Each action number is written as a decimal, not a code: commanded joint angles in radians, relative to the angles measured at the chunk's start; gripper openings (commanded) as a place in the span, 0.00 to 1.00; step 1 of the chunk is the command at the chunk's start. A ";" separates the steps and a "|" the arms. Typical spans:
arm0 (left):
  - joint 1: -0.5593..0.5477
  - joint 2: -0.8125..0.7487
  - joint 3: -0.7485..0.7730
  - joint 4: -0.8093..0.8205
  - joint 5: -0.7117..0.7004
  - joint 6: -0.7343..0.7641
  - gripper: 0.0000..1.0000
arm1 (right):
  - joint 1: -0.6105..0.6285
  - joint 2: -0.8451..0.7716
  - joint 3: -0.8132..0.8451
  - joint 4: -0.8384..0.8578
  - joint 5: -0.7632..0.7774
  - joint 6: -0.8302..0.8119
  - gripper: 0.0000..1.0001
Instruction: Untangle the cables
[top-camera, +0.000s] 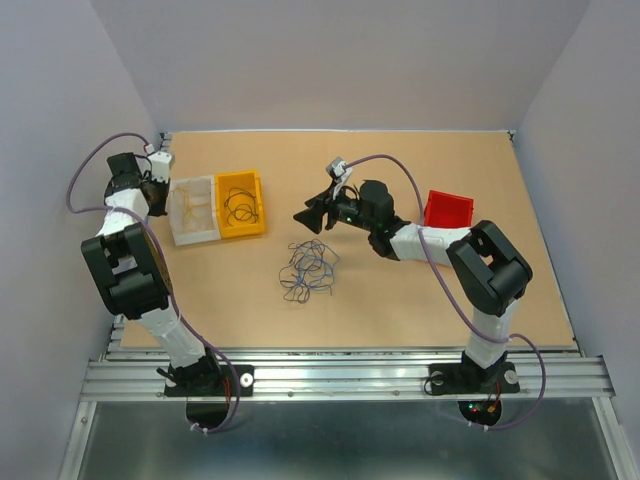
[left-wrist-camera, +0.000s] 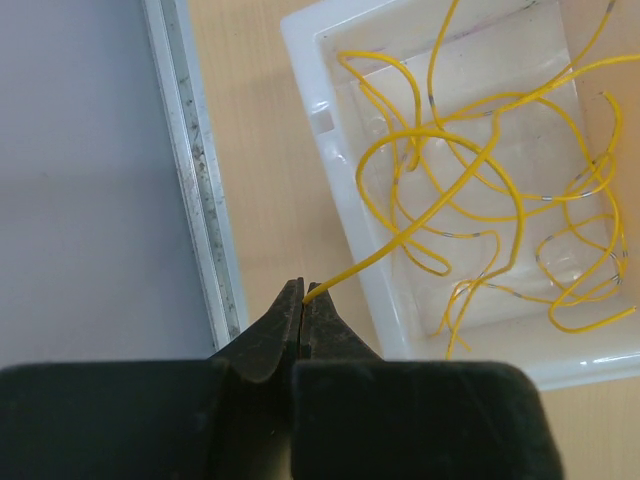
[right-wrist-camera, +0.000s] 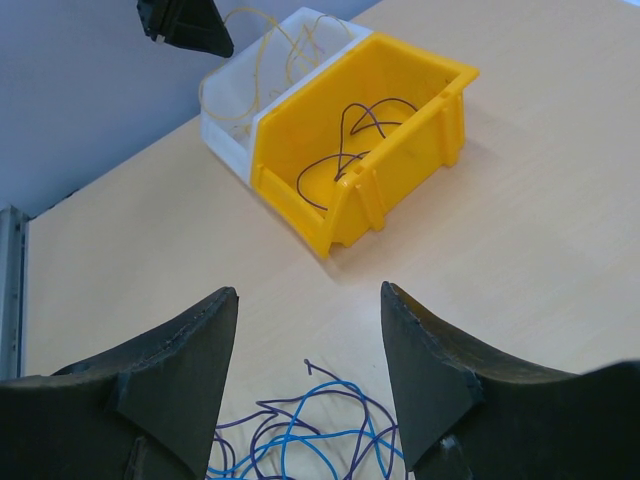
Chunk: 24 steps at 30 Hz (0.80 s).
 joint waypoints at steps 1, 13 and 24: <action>0.034 -0.049 0.022 0.013 0.069 -0.018 0.00 | 0.003 -0.016 0.042 0.024 0.000 -0.005 0.64; -0.008 -0.041 0.036 0.007 0.023 -0.024 0.00 | 0.002 -0.023 0.038 0.023 0.002 -0.009 0.64; -0.149 0.049 0.091 -0.004 -0.158 -0.091 0.00 | 0.002 -0.032 0.032 0.021 0.005 -0.013 0.64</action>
